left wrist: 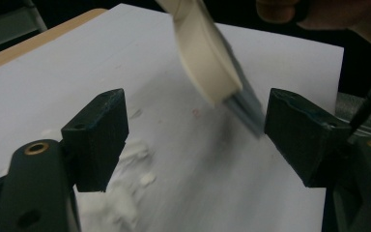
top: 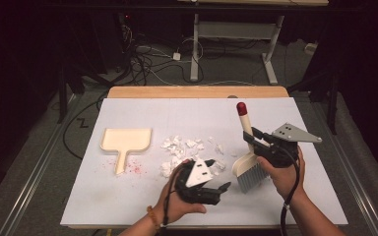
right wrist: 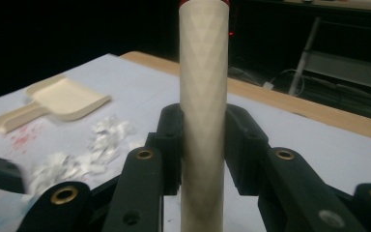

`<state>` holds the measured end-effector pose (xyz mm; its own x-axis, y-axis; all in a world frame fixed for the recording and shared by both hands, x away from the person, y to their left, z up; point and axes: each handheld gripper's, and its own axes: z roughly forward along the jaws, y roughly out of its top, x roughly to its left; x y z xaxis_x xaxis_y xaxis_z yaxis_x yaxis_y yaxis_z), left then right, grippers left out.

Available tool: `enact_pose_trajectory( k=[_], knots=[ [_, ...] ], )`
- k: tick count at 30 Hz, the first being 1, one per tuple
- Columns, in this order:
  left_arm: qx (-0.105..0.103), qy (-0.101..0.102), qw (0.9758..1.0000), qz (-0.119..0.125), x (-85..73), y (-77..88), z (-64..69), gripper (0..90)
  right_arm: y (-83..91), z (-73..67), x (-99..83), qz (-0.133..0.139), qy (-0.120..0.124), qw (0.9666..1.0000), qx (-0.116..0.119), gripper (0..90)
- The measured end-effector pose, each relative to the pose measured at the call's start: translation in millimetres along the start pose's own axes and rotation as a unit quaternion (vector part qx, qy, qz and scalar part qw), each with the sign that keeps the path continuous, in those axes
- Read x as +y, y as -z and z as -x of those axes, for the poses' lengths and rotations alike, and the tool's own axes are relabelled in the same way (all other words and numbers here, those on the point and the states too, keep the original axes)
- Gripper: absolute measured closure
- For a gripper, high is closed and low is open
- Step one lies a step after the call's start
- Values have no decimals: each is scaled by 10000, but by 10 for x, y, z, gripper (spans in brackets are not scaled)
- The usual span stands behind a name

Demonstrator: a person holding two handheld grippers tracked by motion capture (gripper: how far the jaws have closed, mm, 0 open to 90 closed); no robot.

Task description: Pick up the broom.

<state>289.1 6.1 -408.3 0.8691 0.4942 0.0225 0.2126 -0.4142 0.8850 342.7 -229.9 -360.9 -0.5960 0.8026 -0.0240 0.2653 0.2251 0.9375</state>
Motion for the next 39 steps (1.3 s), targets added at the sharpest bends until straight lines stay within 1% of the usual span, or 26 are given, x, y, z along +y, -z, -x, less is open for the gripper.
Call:
enact_pose_trajectory(
  k=[1,2,3,4,5,6,7,8,10,12,14,16,17,18,20,23,25,26,27,28,30,32,34,37,38,39],
  knots=[
    [0,0,10000,0,0,0,0,229,7,-40,-6,43,26,10000,34,711],
    [-19,64,10000,38,25,-118,26,229,9,-83,-11,74,56,9999,81,711],
    [-49,117,9999,61,28,-160,31,235,2,-126,-12,25,120,9998,153,711],
    [-49,117,9999,61,28,-160,31,255,2,-126,-12,25,120,9998,153,711],
    [-64,205,9997,78,26,-218,43,269,2,-208,-36,84,125,9997,176,711],
    [-64,205,9997,78,26,-218,43,282,2,-208,-36,84,125,9997,176,711],
    [-40,229,9997,82,23,-237,48,282,-9,-250,-39,5,199,9995,237,710],
    [-49,336,9993,165,9,-246,37,338,-19,-327,-67,30,212,9993,320,710],
    [-141,494,9982,295,-13,-239,8,393,-41,-399,-83,-74,343,9984,446,710],
    [-42,554,9981,252,-38,-246,-6,472,-37,-458,-103,-31,357,9982,473,710],
    [-88,589,9980,217,-59,-249,-18,539,-32,-484,-104,-18,374,9981,491,710],
    [-135,633,9976,253,-100,-238,-45,542,-14,-525,-97,40,416,9980,473,710],
    [-116,680,9972,295,-111,-203,-86,570,-6,-544,-102,71,444,9979,476,709],
    [-116,680,9972,295,-111,-203,-86,586,-3,-550,-104,66,444,9978,490,709],
    [-59,642,9975,295,-115,-143,-145,606,12,-556,-102,106,426,9979,479,707],
    [-80,560,9981,261,-111,-82,-191,620,33,-554,-87,182,416,9975,550,703],
    [-148,495,9985,201,-101,-32,-234,629,50,-551,-81,234,445,9967,645,696],
    [-226,468,9985,170,-94,2,-269,638,64,-542,-81,282,474,9962,676,691],
    [-317,415,9986,129,-86,40,-307,647,79,-529,-80,333,432,9957,754,683],
    [-360,289,9989,72,-76,81,-329,650,96,-506,-79,374,440,9942,906,675],
    [-408,36,9991,-67,-66,150,-342,650,126,-461,-74,417,581,9908,1148,644],
    [-490,-183,9985,-156,-72,206,-337,651,165,-415,-70,490,704,9850,1496,623],
    [-576,-334,9975,-237,-73,244,-335,651,180,-409,-64,410,884,9816,1643,580],
    [-640,-422,9967,-269,-69,327,-365,651,182,-383,-50,276,1099,9767,1820,501],
    [-667,-424,9966,-253,-70,362,-386,651,185,-358,-50,255,1134,9743,1928,478],
    [-688,-402,9966,-230,-73,399,-409,651,185,-323,-51,248,1177,9705,2091,450]
  ],
)
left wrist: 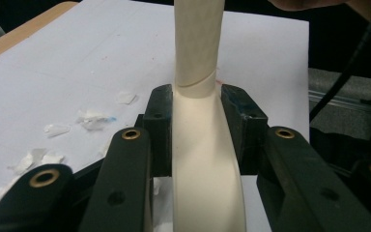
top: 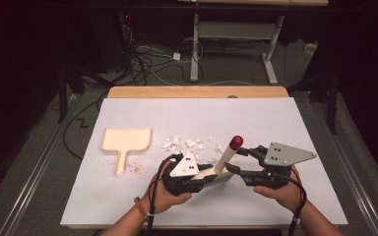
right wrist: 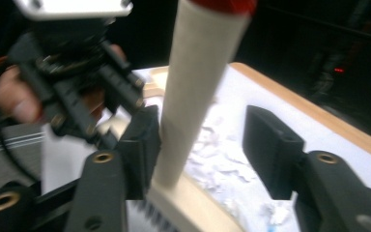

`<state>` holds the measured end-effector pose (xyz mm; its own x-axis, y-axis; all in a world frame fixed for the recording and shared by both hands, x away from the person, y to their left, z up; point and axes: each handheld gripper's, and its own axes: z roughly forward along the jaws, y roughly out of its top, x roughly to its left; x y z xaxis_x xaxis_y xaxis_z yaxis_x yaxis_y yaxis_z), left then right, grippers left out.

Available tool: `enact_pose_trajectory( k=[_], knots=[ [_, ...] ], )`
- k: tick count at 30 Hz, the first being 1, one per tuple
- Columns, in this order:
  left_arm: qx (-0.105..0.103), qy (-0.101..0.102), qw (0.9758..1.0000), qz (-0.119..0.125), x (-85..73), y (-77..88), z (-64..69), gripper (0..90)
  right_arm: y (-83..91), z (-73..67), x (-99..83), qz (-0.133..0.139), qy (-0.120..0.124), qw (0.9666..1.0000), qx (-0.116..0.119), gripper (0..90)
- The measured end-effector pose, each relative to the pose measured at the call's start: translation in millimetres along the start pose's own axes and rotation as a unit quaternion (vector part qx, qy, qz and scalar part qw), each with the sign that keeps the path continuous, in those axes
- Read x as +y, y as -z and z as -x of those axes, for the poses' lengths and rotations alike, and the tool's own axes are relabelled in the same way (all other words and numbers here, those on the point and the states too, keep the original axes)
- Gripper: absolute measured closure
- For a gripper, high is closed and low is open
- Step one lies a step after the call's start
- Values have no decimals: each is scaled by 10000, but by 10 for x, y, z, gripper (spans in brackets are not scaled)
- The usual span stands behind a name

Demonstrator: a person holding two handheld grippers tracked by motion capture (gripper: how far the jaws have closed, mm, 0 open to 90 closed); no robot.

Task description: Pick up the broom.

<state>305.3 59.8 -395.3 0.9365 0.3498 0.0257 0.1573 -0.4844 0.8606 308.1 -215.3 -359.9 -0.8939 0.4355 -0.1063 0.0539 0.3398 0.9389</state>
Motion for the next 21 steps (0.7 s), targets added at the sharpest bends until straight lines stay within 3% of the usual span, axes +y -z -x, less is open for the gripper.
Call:
enact_pose_trajectory(
  k=[3,4,6,7,8,11,16,19,20,21],
  knots=[
    [-35,62,10000,45,-26,96,-48,650,12,89,-36,-251,145,9990,341,390],
    [-35,62,10000,45,-26,96,-48,650,12,89,-36,-251,145,9990,341,390],
    [-141,72,9999,69,-43,139,-72,650,-78,121,-116,-689,266,9957,554,351],
    [-209,71,9997,62,-47,151,-75,650,-78,121,-116,-689,266,9957,554,351],
    [-303,56,9995,46,-50,156,-72,650,-174,112,-181,-931,295,9932,628,334],
    [-605,-200,9980,-55,-33,125,-2,650,-306,80,-251,-1241,377,9873,922,330],
    [-1008,-441,9939,-120,-16,66,77,650,-471,-12,-350,-1577,598,9726,1597,373],
    [-1049,-523,9929,-198,-30,39,86,649,-526,-53,-388,-1626,685,9645,1965,516],
    [-1049,-523,9929,-198,-30,39,86,649,-526,-53,-388,-1626,685,9645,1965,516],
    [-1105,-479,9926,-143,-59,36,53,647,-524,-91,-390,-1655,707,9615,2075,633]
  ],
)
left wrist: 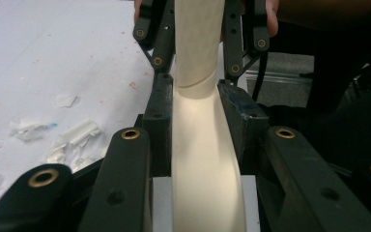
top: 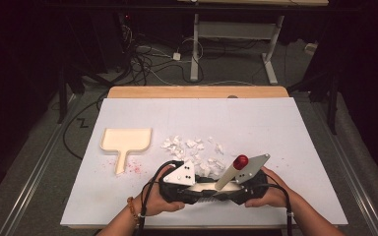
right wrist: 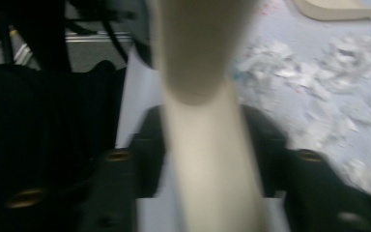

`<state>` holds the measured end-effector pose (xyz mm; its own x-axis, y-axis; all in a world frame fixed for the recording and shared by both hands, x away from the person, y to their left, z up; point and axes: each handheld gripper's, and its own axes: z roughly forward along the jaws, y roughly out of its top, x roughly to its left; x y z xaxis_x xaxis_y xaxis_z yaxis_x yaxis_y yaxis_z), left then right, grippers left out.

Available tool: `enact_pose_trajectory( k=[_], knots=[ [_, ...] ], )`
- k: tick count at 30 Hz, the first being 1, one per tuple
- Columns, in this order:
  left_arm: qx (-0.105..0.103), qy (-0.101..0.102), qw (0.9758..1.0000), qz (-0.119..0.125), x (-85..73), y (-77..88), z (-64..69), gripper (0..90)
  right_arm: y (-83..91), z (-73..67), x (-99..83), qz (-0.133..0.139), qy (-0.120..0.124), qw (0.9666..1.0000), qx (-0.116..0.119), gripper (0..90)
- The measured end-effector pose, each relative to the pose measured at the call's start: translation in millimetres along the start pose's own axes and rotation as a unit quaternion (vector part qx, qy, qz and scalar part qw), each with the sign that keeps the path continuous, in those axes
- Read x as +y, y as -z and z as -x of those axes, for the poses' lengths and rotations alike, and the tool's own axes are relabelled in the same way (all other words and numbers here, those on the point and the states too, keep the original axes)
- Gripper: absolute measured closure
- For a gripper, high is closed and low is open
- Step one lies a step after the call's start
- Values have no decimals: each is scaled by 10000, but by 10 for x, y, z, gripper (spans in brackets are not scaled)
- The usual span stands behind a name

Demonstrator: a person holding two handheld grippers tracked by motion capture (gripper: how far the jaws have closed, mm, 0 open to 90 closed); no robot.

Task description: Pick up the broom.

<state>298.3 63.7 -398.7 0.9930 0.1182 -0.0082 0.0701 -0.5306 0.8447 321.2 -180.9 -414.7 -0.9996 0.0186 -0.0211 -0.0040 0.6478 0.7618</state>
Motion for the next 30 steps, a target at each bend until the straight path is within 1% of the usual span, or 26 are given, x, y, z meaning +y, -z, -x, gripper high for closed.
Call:
enact_pose_trajectory(
  k=[1,3,4,5,6,7,8,9,10,12,13,15,16,17,18,19,20,21,22,23,24,25,26,27,28,30],
  knots=[
    [1,71,9999,76,-15,7,-17,643,-12,-4,6,0,22,10000,-19,641],
    [88,77,9999,101,-22,16,-29,572,-23,-5,8,51,49,10000,-32,679],
    [193,53,9997,105,-24,32,-39,554,-28,-12,10,41,44,9999,-127,679],
    [326,105,9992,196,-31,89,-58,510,-28,-11,15,-6,-1,9998,-223,679],
    [549,15,9984,114,-28,121,-46,452,-24,4,16,-24,33,9996,-288,679],
    [856,-107,9963,3,-27,159,-30,392,-15,22,16,2,91,9993,-371,679],
    [1179,-197,9928,-89,-32,201,-12,361,4,18,13,-15,-41,9988,-492,679],
    [1623,-263,9863,-145,-52,241,22,339,22,45,9,2,-36,9985,-552,679],
    [1956,-337,9800,-158,-83,290,54,260,55,45,2,-7,-163,9978,-643,679],
    [2335,-312,9718,-70,-178,398,107,232,110,83,-3,58,-201,9960,-864,679],
    [2515,-287,9674,-73,-232,447,134,228,149,71,-9,40,-376,9947,-951,680],
    [2759,-222,9609,-115,-360,556,176,220,204,117,-9,162,-405,9934,-1062,680],
    [2835,-125,9589,-95,-436,616,185,218,235,134,-7,197,-413,9930,-1088,680],
    [2835,36,9589,-80,-518,678,182,216,264,144,-3,249,-433,9922,-1142,680],
    [2887,177,9572,-110,-605,735,177,212,292,154,2,268,-438,9911,-1227,680],
    [3022,268,9528,-139,-701,784,178,211,318,165,4,284,-449,9903,-1280,680],
    [3022,268,9528,-139,-701,784,178,211,346,178,3,319,-469,9896,-1325,680],
    [3102,367,9498,-178,-801,831,172,211,346,178,3,319,-469,9896,-1325,680],
    [3090,697,9483,-189,-990,913,153,210,398,209,-5,361,-552,9872,-1453,680],
    [3090,697,9483,-189,-990,913,153,210,398,209,-5,361,-552,9872,-1453,680],
    [3176,758,9448,-280,-1071,935,154,210,425,222,-12,385,-578,9859,-1523,680],
    [3336,879,9375,-463,-1213,957,165,210,480,248,-25,396,-626,9826,-1702,680],
    [3336,879,9375,-463,-1213,957,165,209,498,256,-30,406,-635,9818,-1746,680],
    [3365,997,9353,-459,-1273,962,171,209,518,267,-36,412,-672,9799,-1832,680],
    [3454,983,9321,-482,-1317,964,173,209,536,280,-41,402,-716,9781,-1912,680],
    [3500,1075,9292,-500,-1353,952,183,209,552,293,-49,416,-733,9769,-1965,680]
  ],
)
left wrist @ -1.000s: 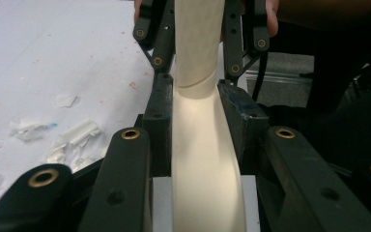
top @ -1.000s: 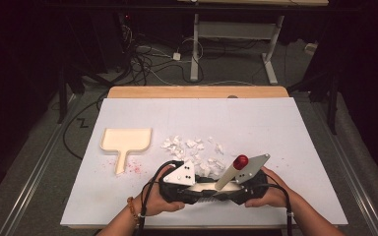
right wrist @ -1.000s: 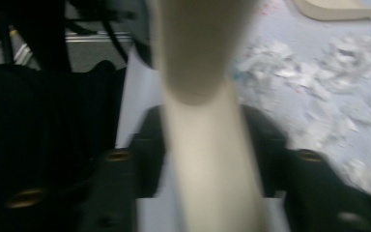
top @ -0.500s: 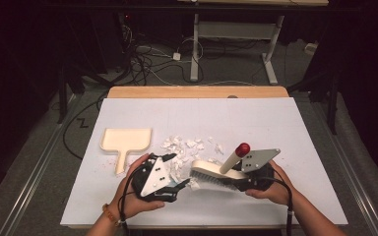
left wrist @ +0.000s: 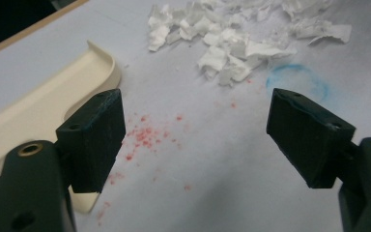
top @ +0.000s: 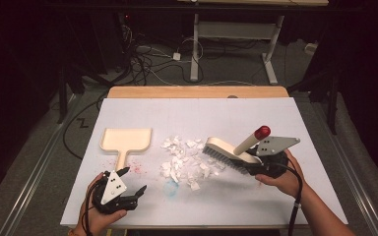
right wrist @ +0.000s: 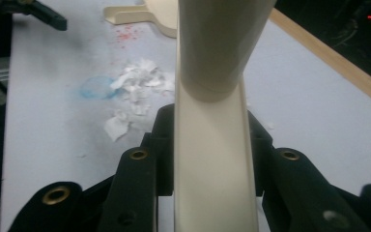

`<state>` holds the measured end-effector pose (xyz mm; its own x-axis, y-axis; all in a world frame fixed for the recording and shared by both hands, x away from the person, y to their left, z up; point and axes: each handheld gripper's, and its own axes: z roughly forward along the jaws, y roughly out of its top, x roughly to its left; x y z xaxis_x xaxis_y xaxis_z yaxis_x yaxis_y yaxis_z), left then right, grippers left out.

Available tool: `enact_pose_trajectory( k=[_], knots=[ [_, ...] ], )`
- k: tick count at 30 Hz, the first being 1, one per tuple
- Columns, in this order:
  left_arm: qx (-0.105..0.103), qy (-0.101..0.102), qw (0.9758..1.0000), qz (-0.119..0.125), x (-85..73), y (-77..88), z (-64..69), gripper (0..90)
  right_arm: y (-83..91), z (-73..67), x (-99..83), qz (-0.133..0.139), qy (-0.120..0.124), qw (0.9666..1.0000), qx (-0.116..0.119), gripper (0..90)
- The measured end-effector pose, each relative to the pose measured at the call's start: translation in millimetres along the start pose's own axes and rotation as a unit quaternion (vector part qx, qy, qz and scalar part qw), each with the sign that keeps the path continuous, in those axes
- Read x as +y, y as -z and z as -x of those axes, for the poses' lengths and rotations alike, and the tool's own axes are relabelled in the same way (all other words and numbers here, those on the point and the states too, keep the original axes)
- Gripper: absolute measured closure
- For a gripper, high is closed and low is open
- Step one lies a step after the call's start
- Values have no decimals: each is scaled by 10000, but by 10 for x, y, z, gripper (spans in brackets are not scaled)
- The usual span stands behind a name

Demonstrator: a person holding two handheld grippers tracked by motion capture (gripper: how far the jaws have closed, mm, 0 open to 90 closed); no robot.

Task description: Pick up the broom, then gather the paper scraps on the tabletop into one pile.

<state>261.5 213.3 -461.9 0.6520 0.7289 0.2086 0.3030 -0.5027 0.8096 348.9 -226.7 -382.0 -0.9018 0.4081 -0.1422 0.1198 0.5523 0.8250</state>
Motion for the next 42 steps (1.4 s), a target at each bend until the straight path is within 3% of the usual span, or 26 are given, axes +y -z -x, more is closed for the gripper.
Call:
enact_pose_trajectory(
  k=[2,5,10,13,18,20,25,30,37,42],
  knots=[
    [126,-59,9999,-9,7,1,23,209,6,70,-26,74,-103,9999,28,680],
    [87,-57,9999,-23,0,2,26,209,-19,110,-36,-10,-139,9998,-162,680],
    [-12,88,9998,-187,-69,8,30,209,-58,172,-41,-18,-225,9994,-253,680],
    [-27,95,9997,-203,-76,26,36,210,-81,197,-31,-46,-208,9990,-385,680],
    [-54,51,9996,-286,-89,17,64,209,-243,358,-3,-312,-64,9962,-806,680],
    [-68,72,9995,-294,-91,11,59,209,-288,401,-2,-331,-66,9957,-862,680],
    [-116,51,9992,-366,-97,-17,63,210,-678,666,56,-591,-24,9930,-1027,680],
    [-110,52,9991,-399,-103,-9,63,210,-1079,796,211,-655,263,9938,-857,680],
    [-201,39,9986,-497,-108,-37,98,210,-1655,720,471,-921,572,9916,-713,680],
    [-275,-44,9980,-566,-113,-46,118,210,-1895,588,576,-1015,717,9905,-595,680]
  ],
)
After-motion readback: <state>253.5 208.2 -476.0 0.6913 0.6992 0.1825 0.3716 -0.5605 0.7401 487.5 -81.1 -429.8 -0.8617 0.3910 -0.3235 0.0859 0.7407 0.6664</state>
